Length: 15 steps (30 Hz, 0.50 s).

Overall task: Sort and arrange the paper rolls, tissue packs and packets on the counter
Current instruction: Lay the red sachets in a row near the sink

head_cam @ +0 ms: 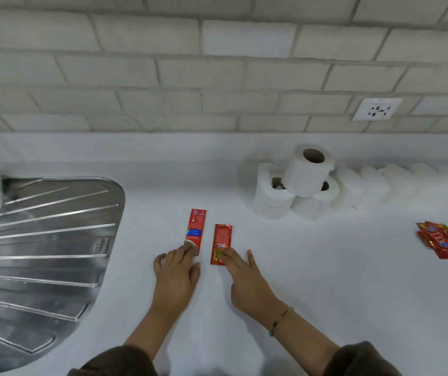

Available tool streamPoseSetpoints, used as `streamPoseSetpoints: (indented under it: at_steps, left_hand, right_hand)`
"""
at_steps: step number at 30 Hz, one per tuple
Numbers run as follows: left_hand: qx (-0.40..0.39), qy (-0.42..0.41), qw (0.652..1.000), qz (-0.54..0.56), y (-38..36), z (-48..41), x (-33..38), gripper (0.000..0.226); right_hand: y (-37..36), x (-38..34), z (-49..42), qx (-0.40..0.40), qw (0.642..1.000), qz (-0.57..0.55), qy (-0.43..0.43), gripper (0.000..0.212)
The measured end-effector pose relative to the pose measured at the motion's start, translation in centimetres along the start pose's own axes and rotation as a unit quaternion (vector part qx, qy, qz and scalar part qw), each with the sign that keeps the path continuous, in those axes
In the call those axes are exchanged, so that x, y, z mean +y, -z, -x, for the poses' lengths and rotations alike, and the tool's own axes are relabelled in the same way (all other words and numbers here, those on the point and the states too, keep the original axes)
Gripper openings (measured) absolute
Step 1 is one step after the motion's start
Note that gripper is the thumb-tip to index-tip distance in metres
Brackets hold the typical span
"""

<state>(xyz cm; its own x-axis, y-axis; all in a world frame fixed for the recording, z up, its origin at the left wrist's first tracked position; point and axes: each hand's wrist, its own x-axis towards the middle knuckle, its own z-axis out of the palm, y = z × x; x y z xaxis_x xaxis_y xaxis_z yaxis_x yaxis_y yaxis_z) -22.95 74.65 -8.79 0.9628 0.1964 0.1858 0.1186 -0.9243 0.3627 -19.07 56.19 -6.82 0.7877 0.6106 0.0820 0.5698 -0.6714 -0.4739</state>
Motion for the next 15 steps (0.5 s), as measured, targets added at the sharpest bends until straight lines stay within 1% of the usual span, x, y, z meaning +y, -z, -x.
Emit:
streamPoseSetpoints:
  at_steps: [3, 7, 12, 15]
  left_hand:
    - [0.013, 0.058, 0.998, 0.005, 0.3, -2.3, -1.7, 0.04]
    - [0.034, 0.101, 0.994, 0.002, 0.5, -5.2, -3.7, 0.044]
    - [0.074, 0.141, 0.987, -0.002, 0.5, -6.8, -4.1, 0.049]
    - [0.079, 0.168, 0.983, 0.001, 0.3, -7.1, -4.4, 0.053]
  right_hand:
    - [-1.1, -0.8, -3.1, -0.005, 1.0, 0.007, 0.007, 0.066]
    - [-2.6, -2.3, -8.2, -0.017, 1.0, 0.005, 0.002, 0.062]
    - [-3.8, -4.7, -12.2, 0.005, 0.999, -0.006, -0.05, 0.058]
    - [-4.2, -5.8, -13.5, 0.005, 0.998, -0.009, -0.066, 0.052]
